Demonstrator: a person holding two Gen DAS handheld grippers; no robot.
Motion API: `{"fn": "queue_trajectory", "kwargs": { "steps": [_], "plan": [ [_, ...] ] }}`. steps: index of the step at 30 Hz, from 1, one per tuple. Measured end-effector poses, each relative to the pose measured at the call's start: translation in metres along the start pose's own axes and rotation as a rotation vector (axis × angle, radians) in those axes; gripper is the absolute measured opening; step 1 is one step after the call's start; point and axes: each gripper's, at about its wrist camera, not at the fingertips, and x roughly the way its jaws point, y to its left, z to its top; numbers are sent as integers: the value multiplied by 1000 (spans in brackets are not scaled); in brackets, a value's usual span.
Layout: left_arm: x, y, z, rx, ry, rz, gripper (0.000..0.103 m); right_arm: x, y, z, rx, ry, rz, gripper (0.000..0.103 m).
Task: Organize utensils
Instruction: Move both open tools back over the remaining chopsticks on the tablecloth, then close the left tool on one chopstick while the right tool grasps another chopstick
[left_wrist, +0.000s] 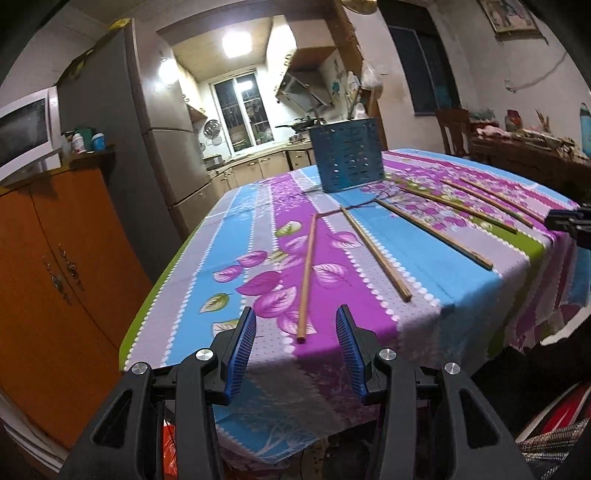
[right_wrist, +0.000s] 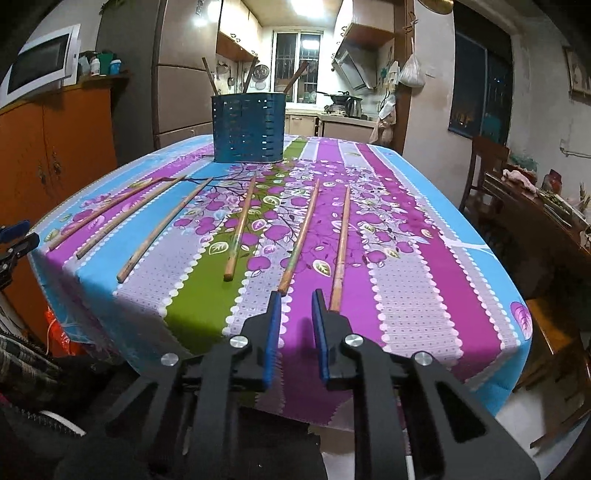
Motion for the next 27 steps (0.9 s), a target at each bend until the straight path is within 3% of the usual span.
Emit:
{"fn": "queue_trajectory", "kwargs": {
  "steps": [25, 27],
  "plan": [
    [39, 5, -10, -29, 3, -25, 46, 23, 2, 7, 40, -14, -30, 16],
    [41, 6, -11, -38, 1, -45, 36, 24, 2, 8, 41, -12, -36, 16]
  ]
}}
